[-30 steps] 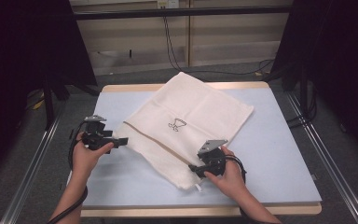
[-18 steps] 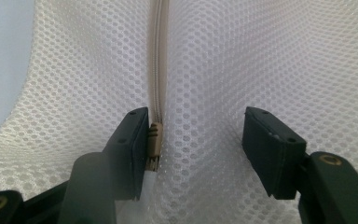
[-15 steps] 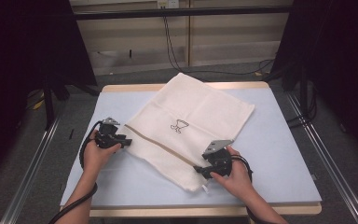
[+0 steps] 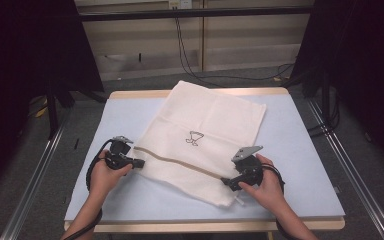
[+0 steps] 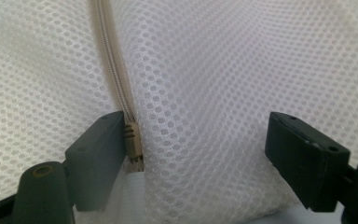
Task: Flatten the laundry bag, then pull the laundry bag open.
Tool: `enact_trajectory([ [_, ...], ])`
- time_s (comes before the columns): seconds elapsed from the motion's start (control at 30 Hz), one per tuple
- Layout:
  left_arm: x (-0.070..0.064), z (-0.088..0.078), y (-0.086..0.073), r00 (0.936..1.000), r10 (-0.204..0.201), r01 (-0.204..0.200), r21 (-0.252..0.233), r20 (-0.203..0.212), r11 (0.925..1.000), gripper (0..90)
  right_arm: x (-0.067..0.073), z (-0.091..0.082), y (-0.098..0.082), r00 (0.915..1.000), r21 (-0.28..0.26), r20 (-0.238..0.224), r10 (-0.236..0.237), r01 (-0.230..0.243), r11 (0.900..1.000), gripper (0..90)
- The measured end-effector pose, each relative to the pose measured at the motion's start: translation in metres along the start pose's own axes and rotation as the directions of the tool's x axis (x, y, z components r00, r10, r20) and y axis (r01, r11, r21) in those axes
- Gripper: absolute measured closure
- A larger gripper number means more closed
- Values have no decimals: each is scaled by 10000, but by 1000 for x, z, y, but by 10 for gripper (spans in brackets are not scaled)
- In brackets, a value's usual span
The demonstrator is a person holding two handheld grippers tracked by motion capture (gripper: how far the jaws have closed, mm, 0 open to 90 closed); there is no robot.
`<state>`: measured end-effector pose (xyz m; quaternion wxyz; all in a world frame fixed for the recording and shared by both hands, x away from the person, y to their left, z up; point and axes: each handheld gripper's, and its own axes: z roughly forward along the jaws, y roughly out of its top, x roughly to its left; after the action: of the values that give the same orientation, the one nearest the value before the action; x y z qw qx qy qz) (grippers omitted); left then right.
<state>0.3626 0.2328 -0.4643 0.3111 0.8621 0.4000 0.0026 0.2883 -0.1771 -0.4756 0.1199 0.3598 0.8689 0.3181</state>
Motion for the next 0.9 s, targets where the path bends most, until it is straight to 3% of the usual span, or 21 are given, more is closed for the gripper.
enact_trajectory([
  [0.2,-22,2,-8,9983,-84,77,121,585,9999,882,-17,-11,-10,9994,77,250,226,-228,9997,176],
  [0.23,-25,2,-8,9982,198,-212,246,561,9995,882,-19,-12,-12,9992,-9,346,203,-203,9998,174],
  [0.37,-35,5,-9,9980,171,-184,215,608,9996,882,-26,-17,-16,9961,-222,472,749,-739,9970,140],
  [0.43,-39,6,-10,9961,50,-65,170,875,9998,883,-28,-19,-18,9928,-352,568,1053,-1034,9940,132],
  [0.5,-42,7,-10,9964,345,-365,248,779,9990,883,-31,-22,-19,9917,-549,522,1177,-1148,9919,127],
  [0.57,-45,7,-10,9944,441,-475,341,964,9983,883,-33,-25,-20,9876,-622,453,1502,-1472,9871,113],
  [0.67,-53,9,-8,9912,835,-890,502,1028,9948,883,-36,-28,-22,9860,-832,543,1578,-1531,9847,108],
  [0.7,-56,11,-8,9898,645,-700,393,1269,9968,883,-37,-31,-22,9842,-859,487,1705,-1660,9824,103],
  [0.73,-59,12,-8,9858,816,-898,499,1469,9947,884,-38,-32,-23,9842,-966,491,1700,-1647,9816,101],
  [0.83,-70,15,-5,9844,1219,-1307,631,1269,9894,883,-40,-37,-24,9828,-1117,569,1754,-1683,9794,92],
  [0.9,-72,17,-4,9780,1147,-1255,521,1743,9907,884,-42,-39,-25,9826,-1233,591,1759,-1677,9781,92],
])
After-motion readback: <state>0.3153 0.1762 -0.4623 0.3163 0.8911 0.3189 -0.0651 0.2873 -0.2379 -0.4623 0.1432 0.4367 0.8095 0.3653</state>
